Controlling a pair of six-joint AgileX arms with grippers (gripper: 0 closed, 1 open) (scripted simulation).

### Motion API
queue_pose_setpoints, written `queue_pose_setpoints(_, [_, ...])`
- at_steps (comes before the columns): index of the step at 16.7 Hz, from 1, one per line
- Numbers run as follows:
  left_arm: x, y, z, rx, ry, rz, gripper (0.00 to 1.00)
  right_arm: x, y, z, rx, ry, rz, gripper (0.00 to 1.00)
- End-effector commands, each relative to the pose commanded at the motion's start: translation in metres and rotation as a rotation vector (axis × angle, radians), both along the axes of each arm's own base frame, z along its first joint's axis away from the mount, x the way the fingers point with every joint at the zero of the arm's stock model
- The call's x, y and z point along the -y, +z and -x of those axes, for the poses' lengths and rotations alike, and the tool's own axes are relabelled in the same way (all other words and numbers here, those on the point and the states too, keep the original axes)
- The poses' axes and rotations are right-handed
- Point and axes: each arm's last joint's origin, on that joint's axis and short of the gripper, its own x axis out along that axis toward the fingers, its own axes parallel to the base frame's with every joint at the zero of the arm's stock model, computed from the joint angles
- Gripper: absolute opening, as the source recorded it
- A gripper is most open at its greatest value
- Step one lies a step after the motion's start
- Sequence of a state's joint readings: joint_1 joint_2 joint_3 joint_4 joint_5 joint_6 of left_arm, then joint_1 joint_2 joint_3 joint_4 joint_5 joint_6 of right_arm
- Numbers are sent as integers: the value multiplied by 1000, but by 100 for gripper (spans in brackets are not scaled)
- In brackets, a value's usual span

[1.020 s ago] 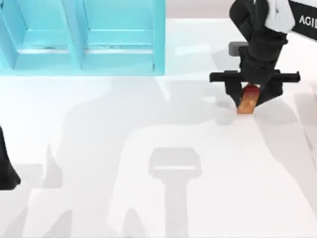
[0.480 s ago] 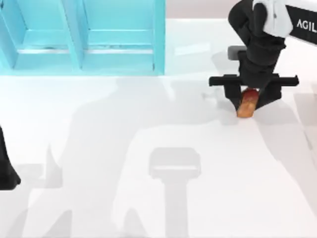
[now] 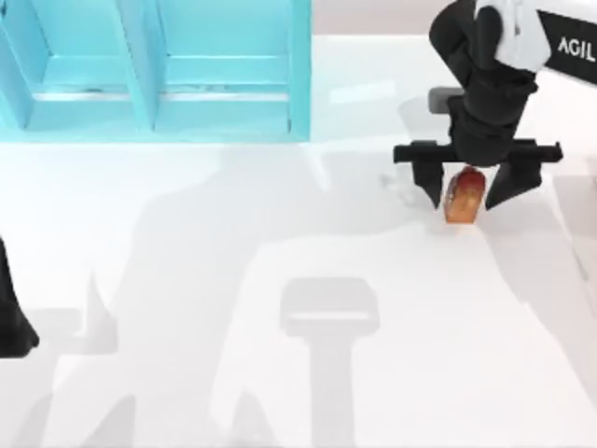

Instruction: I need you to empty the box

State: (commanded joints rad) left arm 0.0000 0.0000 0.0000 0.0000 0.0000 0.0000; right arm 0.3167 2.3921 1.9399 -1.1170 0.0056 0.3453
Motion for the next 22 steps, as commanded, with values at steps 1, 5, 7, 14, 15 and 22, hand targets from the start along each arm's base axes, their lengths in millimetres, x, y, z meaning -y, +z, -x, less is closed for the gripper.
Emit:
queue_pose_setpoints(1, [0, 0, 0, 0, 0, 0, 100, 0, 0, 0, 0, 0, 0, 98])
queue_pose_setpoints(5, [0, 0, 0, 0, 0, 0, 100, 0, 0, 0, 0, 0, 0, 100])
queue_pose_setpoints(7, [0, 0, 0, 0, 0, 0, 100, 0, 0, 0, 0, 0, 0, 100])
queue_pose_setpoints(14, [0, 0, 0, 0, 0, 0, 100, 0, 14, -2, -7, -2, 0, 100])
queue_pose_setpoints(15, [0, 0, 0, 0, 0, 0, 100, -1, 21, -3, -9, -2, 1, 100])
queue_pose_setpoints(22, [0, 0, 0, 0, 0, 0, 100, 0, 69, -1, -9, -1, 2, 100])
